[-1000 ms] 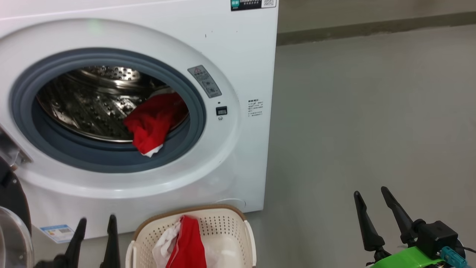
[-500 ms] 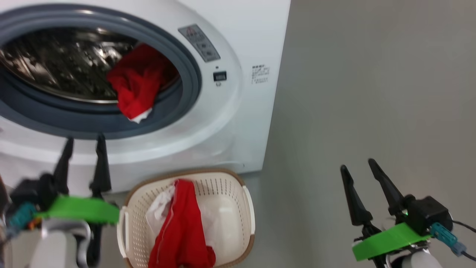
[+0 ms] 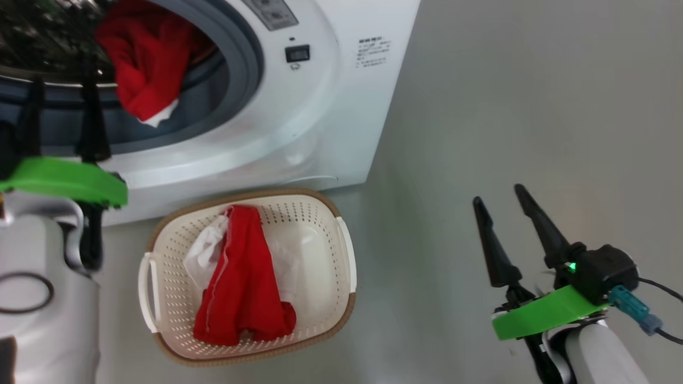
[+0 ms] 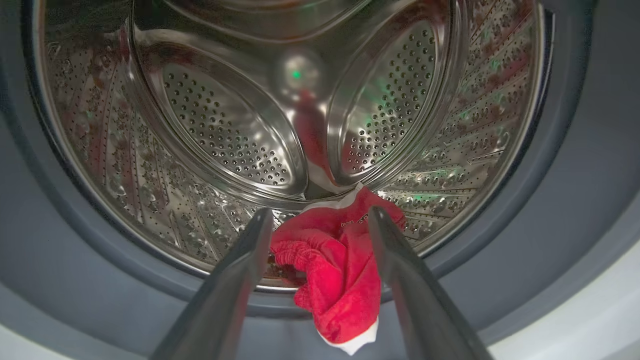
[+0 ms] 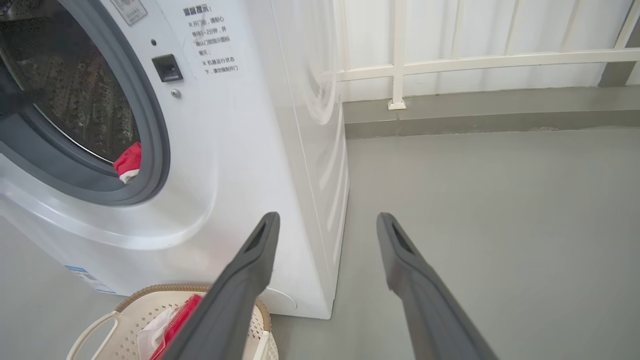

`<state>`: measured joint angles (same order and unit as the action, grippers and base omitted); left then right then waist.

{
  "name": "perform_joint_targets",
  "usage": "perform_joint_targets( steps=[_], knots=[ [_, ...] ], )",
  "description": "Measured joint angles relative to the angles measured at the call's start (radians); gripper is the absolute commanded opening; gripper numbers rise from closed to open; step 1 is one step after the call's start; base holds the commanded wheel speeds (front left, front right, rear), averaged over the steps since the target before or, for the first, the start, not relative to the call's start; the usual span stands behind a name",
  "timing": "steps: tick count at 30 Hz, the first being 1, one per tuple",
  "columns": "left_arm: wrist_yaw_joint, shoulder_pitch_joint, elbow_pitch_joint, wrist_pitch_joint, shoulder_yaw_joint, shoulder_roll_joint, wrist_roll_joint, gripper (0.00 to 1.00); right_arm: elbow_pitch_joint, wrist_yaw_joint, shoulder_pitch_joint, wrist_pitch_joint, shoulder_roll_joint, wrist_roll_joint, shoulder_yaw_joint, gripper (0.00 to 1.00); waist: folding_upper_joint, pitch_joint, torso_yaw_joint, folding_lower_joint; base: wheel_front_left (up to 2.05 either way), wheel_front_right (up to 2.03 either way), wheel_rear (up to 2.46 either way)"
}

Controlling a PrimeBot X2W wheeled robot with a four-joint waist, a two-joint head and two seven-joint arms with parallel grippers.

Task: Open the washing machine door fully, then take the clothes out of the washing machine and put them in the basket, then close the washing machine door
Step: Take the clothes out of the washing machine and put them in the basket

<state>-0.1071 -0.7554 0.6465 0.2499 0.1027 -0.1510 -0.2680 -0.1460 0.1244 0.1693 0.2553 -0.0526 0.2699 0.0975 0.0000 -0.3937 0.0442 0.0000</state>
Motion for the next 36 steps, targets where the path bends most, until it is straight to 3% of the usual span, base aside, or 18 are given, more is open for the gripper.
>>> perform_joint_targets(
  steps=[15,25,36],
  knots=[
    [0.022,-0.259,0.302,0.003,0.038,-0.035,0.010,1.00,-0.031,0.000,0.043,0.000,-0.002,0.019,0.060,1.00,0.0000,-0.083,0.073,0.0000,0.00,0.00,0.00],
    [0.055,-0.387,0.553,-0.193,0.056,-0.056,-0.029,1.00,-0.116,0.000,0.043,0.000,-0.022,0.093,0.176,1.00,0.0000,-0.062,0.091,0.0000,0.00,0.00,0.00],
    [0.045,-0.403,0.631,-0.323,0.024,-0.055,-0.035,1.00,-0.121,0.000,0.046,0.000,-0.041,0.118,0.214,1.00,0.0000,-0.049,0.140,0.0000,0.00,0.00,0.00]
  ],
)
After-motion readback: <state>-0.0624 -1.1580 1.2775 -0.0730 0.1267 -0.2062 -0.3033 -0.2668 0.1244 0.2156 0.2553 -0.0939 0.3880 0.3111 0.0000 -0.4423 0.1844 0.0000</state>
